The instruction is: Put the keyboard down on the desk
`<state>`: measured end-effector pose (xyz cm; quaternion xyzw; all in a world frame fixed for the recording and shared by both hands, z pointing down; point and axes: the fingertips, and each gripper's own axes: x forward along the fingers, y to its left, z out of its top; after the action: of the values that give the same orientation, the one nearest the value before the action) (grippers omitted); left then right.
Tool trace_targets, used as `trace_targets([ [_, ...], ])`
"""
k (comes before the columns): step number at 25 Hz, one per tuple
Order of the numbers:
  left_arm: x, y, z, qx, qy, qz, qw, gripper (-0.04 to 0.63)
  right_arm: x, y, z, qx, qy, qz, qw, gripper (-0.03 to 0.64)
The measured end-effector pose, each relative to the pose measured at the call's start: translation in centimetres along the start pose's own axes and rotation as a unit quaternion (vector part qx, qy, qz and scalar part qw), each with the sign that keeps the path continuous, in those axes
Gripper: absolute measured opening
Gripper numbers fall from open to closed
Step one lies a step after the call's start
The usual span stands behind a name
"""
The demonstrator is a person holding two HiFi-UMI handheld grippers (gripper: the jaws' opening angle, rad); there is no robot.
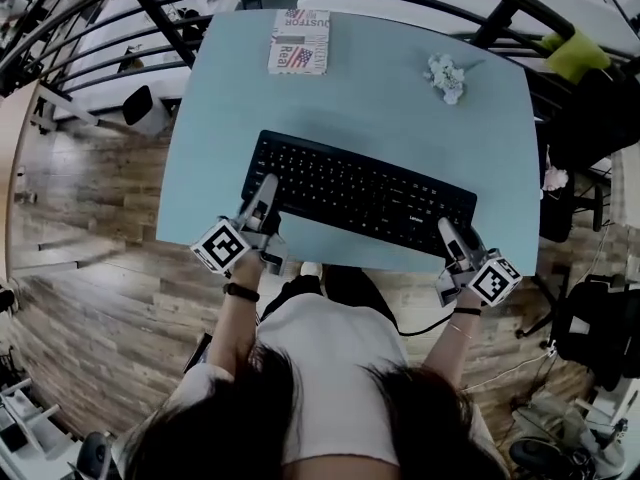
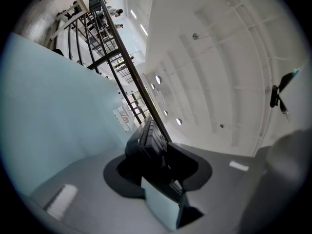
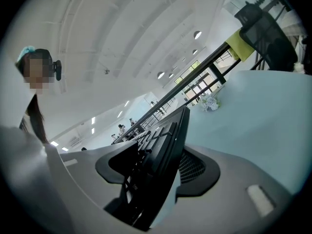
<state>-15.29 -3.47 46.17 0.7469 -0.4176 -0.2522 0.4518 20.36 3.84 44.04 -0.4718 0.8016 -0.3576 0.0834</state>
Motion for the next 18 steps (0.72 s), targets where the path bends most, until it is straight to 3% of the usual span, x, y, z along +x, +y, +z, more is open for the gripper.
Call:
trace_targets([
  [5,4.3,-1.0,1.0,0.015,-0.021,0.003,0.9997,0.147,2.9,-2.6,4.4,-0.009,0.007,0.020,1.000,0.221],
  [9,6.9,-1.8,0.8,0.007,-0.041,-0.001,0.9991,0.147,4.4,-4.3,7.2,-0.017,0.015,0.034,0.999,0.221],
  [18,8.8,-0.7,1.5,0.008,-0.058,0.020,0.9981,0.147,7.6,-6.2,8.7,-0.014,0.032,0.050,0.998,0.222],
])
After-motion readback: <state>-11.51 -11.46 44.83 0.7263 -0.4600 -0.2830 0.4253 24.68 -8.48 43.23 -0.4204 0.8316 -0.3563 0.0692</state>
